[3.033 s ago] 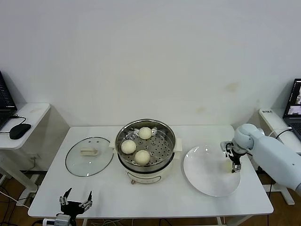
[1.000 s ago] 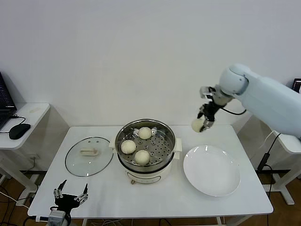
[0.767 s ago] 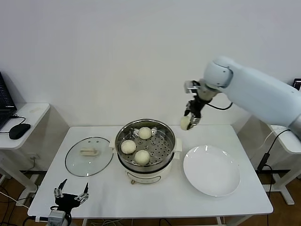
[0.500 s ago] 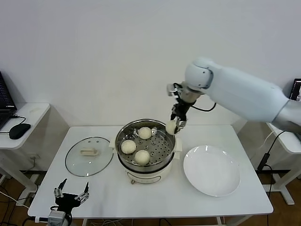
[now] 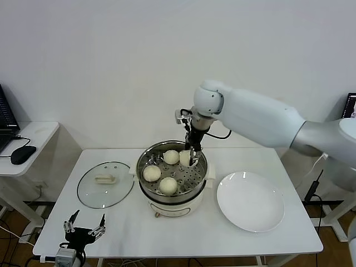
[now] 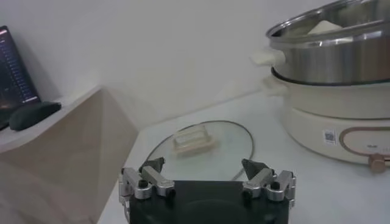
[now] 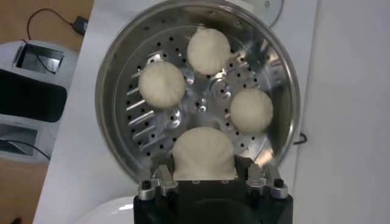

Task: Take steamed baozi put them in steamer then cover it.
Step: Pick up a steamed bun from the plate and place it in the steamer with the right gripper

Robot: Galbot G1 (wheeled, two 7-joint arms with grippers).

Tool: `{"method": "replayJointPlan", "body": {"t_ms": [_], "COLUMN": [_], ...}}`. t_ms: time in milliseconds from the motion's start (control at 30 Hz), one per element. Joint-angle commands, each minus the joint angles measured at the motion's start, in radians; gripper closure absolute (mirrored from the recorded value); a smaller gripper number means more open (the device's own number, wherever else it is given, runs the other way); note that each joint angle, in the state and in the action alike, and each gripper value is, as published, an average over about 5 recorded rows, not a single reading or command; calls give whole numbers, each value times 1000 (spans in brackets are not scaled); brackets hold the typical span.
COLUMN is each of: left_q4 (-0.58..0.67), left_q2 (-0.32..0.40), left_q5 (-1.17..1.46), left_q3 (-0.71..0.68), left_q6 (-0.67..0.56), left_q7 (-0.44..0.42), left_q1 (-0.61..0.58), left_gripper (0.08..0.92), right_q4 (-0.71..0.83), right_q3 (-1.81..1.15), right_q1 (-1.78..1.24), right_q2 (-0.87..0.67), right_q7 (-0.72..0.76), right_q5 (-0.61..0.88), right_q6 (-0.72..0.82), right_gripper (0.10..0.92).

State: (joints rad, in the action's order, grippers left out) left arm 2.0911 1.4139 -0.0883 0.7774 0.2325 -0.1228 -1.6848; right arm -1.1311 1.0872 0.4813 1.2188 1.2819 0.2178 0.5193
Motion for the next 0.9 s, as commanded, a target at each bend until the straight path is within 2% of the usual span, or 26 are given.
{"method": "replayJointPlan", "body": {"t_ms": [33,767,900], "left_q4": [2,-19,-18], "left_q2": [-3,3,3], "left_q5": [4,0,0], "left_q3": [1,-10,-9], "left_q6": [2,2,2], "left_q7": [-1,0,0], "left_q1": [3,8,8], "left_gripper": [177,177,177], "right_q4": [73,97,77], "right_q3": [-36,-77,-86], "right_q1": [-108,-159,-151], "right_q2": [44,33,16], "right_q7": [-13,-39,-46], "right_q5": [-74,-111,-95], "right_q6": [1,-6,2], "right_gripper": [414,414,378]}}
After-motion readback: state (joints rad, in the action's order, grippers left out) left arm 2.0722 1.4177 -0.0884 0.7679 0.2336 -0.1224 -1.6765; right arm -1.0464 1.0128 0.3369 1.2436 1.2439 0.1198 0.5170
